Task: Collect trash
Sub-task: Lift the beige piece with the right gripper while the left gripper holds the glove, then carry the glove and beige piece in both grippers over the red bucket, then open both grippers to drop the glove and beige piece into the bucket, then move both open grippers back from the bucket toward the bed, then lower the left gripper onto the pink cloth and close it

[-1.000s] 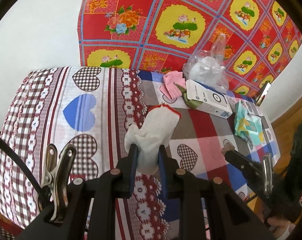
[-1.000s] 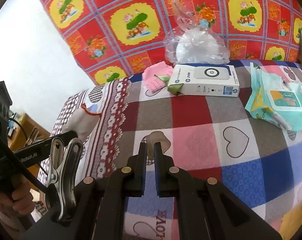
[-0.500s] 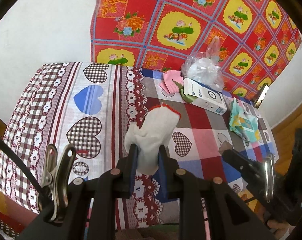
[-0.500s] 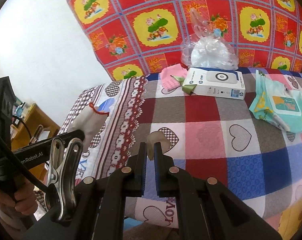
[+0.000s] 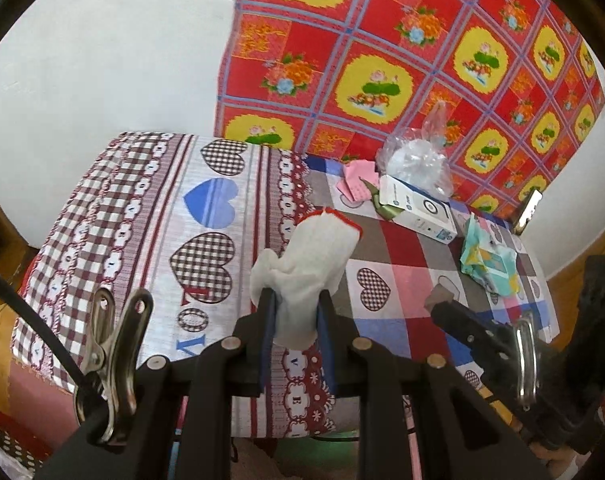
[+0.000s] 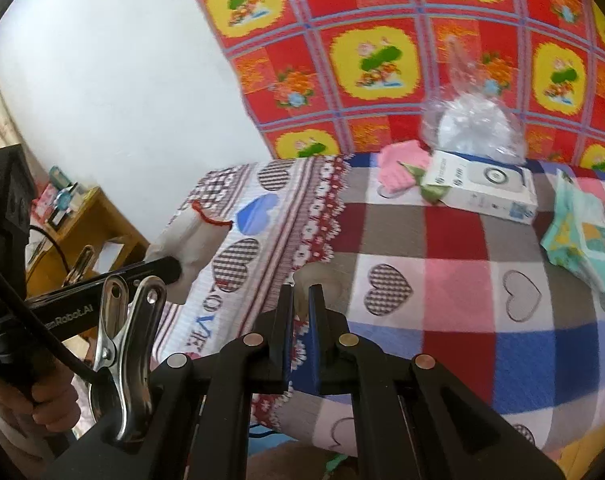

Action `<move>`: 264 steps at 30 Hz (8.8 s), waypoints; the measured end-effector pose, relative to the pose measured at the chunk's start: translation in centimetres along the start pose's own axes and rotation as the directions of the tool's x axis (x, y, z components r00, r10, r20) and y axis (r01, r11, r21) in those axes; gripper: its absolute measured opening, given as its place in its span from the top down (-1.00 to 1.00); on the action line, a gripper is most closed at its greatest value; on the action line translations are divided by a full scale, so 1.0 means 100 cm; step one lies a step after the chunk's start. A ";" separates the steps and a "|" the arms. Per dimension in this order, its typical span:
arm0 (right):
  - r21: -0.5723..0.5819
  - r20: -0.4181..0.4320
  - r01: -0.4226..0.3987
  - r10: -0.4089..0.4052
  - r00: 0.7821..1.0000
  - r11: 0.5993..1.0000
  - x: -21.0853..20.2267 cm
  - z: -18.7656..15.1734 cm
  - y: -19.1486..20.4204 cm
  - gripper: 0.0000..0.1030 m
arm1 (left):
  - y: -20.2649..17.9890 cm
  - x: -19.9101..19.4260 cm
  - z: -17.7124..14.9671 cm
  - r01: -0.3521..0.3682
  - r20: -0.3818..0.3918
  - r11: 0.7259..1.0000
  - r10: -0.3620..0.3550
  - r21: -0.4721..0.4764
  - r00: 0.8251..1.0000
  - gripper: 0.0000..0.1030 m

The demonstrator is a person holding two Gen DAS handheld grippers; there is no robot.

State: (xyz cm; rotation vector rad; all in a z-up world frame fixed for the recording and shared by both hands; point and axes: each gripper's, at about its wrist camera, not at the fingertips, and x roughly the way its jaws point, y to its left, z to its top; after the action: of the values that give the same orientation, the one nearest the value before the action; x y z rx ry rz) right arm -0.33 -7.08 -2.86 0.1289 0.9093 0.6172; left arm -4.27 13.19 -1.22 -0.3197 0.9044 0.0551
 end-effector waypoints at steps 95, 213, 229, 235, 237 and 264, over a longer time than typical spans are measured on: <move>-0.290 -0.542 -0.266 0.072 0.837 0.919 0.451 0.055 0.398 0.72 | 0.504 0.102 -0.008 -0.264 -0.264 0.864 0.159 -0.429 0.951 0.57; 0.307 0.083 0.123 -0.156 0.984 0.944 -0.080 0.002 -0.063 0.52 | -0.080 0.028 0.041 0.110 -0.099 0.964 -0.088 0.243 0.991 0.30; 0.354 0.034 0.165 -0.189 0.981 0.921 -0.035 0.045 -0.132 0.52 | -0.109 0.119 0.105 0.104 -0.115 0.964 -0.077 0.244 0.990 0.30; 0.359 0.022 0.185 -0.206 0.978 0.915 -0.029 0.058 -0.144 0.52 | -0.115 0.139 0.123 0.092 -0.108 0.963 -0.066 0.252 0.992 0.30; 0.355 0.015 0.185 -0.203 0.979 0.916 -0.025 0.062 -0.149 0.52 | -0.115 0.144 0.129 0.085 -0.096 0.963 -0.063 0.256 0.993 0.30; 0.315 -0.123 0.174 -0.142 0.982 0.933 0.029 0.070 -0.203 0.51 | -0.099 0.245 0.155 -0.011 -0.164 0.993 0.031 0.120 0.986 0.03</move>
State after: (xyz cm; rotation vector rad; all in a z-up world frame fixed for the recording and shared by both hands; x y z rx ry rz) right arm 15.48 -21.12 -7.81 0.3203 1.1016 0.3211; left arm 24.53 6.26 -8.92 -0.2054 1.0710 -0.0063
